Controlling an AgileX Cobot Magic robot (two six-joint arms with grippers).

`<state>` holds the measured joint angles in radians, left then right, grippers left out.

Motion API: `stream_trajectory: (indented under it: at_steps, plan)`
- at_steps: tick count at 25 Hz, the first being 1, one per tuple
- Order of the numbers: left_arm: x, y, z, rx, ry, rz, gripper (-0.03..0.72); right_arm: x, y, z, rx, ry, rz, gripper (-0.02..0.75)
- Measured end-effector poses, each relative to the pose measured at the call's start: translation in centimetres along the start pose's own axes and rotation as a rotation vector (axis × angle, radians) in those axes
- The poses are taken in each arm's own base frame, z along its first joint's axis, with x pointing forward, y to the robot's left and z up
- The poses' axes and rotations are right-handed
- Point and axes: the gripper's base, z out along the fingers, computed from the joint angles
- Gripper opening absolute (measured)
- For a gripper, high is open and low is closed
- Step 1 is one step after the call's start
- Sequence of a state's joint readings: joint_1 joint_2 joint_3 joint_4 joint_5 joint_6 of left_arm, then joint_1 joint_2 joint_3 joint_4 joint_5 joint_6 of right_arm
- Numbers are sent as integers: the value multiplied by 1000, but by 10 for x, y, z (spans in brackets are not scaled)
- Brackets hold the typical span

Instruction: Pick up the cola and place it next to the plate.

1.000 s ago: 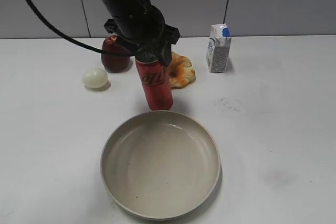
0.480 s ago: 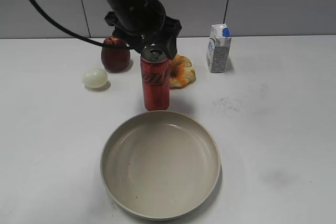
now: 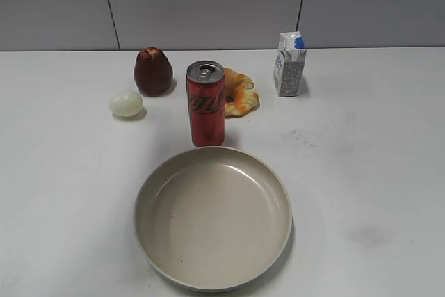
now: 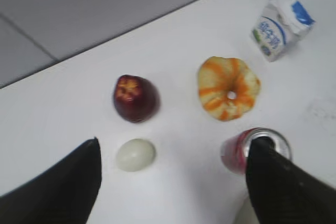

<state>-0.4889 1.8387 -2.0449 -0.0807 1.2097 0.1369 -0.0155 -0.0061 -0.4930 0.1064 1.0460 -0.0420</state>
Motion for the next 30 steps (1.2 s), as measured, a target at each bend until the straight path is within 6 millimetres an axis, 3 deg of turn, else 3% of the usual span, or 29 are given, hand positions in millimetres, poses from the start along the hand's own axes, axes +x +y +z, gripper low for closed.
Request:
stream_trajectory:
  at_steps: [3, 6, 11, 15, 21, 25, 30]
  plan:
    - [19, 24, -30, -60, 1, -52, 658, 0, 0, 0, 0, 0, 0, 536]
    - [53, 44, -48, -102, 49, -118, 651, 0, 0, 0, 0, 0, 0, 536]
    - [137, 62, -66, -156, 192, -265, 640, 0, 0, 0, 0, 0, 0, 536]
    - [206, 49, -86, -180, 237, -370, 634, 0, 0, 0, 0, 0, 0, 536]
    - [292, 5, -113, -226, 119, -396, 631, 0, 0, 0, 0, 0, 0, 536]
    - [336, -21, -128, -267, -47, -368, 631, 0, 0, 0, 0, 0, 0, 536]
    - [372, -42, -138, -318, -242, -327, 623, 0, 0, 0, 0, 0, 0, 536]
